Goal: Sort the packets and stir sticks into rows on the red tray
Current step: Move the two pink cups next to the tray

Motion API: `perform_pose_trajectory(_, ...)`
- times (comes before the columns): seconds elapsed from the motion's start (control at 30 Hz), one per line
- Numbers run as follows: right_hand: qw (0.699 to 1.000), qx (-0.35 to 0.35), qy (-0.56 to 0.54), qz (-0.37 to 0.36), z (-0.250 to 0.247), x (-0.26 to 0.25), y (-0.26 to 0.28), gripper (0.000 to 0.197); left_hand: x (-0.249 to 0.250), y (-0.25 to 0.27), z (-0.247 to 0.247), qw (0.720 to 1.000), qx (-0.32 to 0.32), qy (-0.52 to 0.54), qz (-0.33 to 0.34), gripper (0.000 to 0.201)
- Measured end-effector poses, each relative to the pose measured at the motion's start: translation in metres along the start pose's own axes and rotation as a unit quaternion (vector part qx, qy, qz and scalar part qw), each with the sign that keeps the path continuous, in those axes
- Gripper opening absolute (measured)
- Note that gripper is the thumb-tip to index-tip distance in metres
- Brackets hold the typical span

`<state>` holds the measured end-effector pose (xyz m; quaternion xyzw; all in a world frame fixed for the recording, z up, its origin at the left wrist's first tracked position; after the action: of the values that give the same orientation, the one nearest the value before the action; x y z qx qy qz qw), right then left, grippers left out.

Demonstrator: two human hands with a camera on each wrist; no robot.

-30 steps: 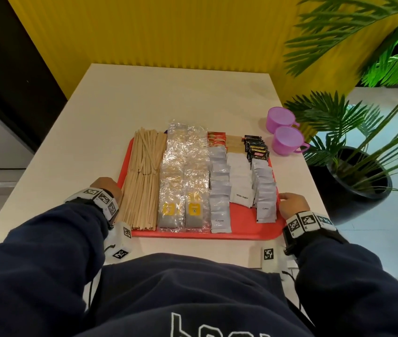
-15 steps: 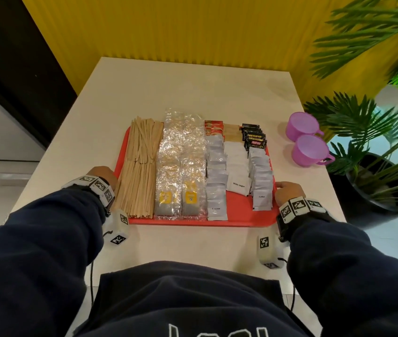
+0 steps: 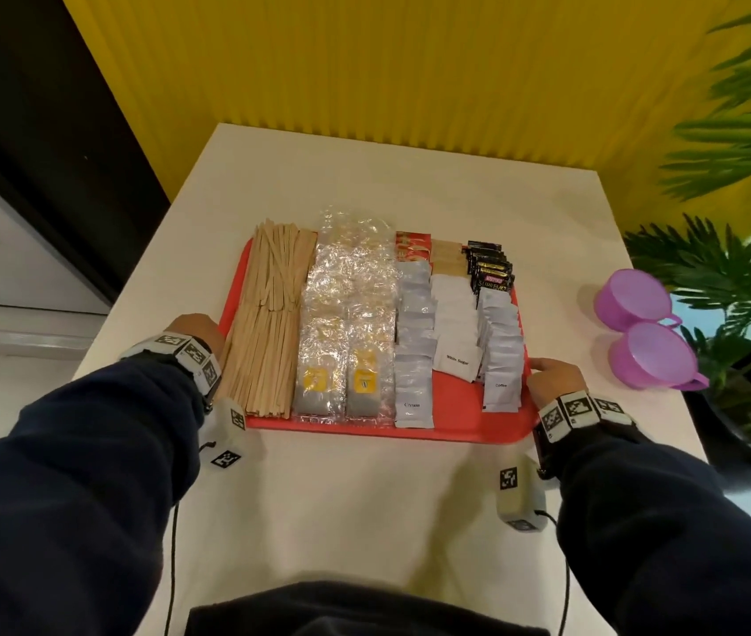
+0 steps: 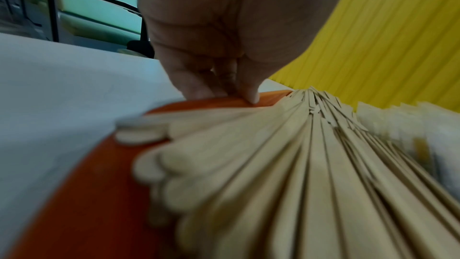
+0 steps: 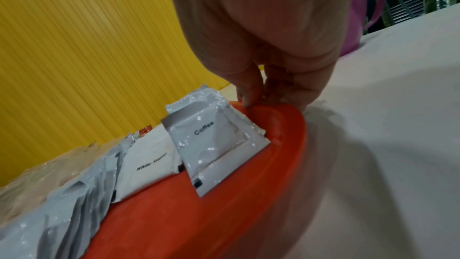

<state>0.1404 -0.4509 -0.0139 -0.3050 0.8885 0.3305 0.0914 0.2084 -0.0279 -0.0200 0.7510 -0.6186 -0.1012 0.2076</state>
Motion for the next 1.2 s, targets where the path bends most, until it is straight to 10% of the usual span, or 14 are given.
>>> perform_pose_trajectory(1.2,1.0,-0.007,-0.013,0.002,0.026,-0.059,-0.019,0.037,-0.024,-0.063,-0.029,0.999,0.03,0.005,0.014,0.023)
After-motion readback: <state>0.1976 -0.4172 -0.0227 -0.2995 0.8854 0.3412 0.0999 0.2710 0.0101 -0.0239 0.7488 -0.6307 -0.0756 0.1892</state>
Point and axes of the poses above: each hand's wrist, its own y-axis away from the middle knuckle, its own z-axis out of the palm, x = y × z, the point moved 2 cm from there along -y, towards the middle knuckle, and after that the axes turned 11 degrees about z, right-handed, at the moved point
